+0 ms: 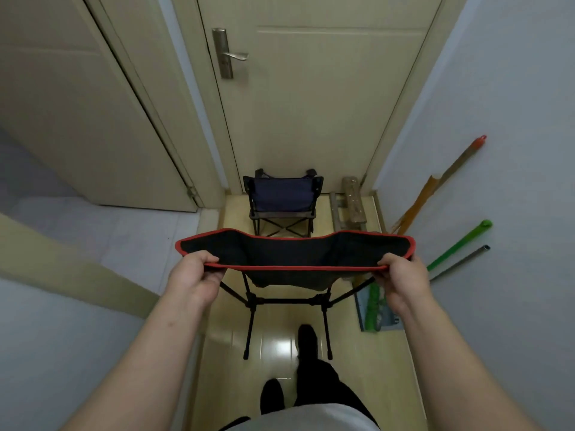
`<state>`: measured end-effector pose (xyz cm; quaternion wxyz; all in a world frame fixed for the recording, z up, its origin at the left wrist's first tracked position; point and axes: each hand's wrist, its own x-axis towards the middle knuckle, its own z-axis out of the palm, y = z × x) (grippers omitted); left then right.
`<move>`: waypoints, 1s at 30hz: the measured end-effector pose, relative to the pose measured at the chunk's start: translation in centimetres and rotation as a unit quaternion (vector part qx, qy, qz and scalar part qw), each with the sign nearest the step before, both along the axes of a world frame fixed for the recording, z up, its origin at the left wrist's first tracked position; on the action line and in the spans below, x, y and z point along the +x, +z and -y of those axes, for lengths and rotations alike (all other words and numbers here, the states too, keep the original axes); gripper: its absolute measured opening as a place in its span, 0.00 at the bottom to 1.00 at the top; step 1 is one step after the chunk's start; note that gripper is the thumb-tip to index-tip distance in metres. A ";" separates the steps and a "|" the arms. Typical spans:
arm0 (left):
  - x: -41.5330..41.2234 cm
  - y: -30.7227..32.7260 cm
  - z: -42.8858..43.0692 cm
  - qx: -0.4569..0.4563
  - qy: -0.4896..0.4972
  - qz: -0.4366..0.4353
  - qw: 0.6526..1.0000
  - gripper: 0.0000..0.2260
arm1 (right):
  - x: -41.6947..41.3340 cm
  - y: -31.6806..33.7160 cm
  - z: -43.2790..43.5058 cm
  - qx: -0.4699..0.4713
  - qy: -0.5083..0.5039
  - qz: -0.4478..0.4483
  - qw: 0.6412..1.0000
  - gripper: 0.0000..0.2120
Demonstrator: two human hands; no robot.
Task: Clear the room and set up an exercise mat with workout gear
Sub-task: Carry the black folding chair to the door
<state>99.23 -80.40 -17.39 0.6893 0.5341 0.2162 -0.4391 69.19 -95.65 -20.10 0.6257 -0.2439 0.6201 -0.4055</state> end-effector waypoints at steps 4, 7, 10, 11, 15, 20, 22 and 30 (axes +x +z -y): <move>1.5 -2.8 4.8 0.061 -0.024 -0.004 0.998 0.27 | 1.8 -3.8 5.7 0.046 0.015 -0.041 0.998 0.24; 2.7 -5.1 8.3 0.113 -0.040 -0.009 0.993 0.26 | 2.9 -6.9 10.0 0.097 0.029 -0.075 0.992 0.24; 3.7 -7.3 10.5 0.156 -0.088 -0.002 0.984 0.27 | 3.7 -10.0 12.9 0.114 0.046 -0.100 0.987 0.24; 4.0 -8.0 11.0 0.166 -0.100 0.000 0.981 0.27 | 3.9 -10.9 13.5 0.118 0.050 -0.106 0.986 0.24; 4.6 -10.6 12.3 0.199 -0.138 0.009 0.970 0.23 | 4.2 -14.2 15.0 0.130 0.065 -0.116 0.983 0.27; 4.2 -13.1 12.6 0.203 -0.166 0.002 0.965 0.20 | 3.3 -17.0 14.4 0.152 0.073 -0.128 0.977 0.26; 4.2 -13.9 12.3 0.205 -0.163 0.002 0.965 0.20 | 2.9 -17.8 13.7 0.141 0.088 -0.136 0.977 0.27; 4.2 -14.2 10.4 0.219 -0.184 0.007 0.958 0.11 | 2.9 -17.4 11.5 0.142 0.086 -0.183 0.969 0.17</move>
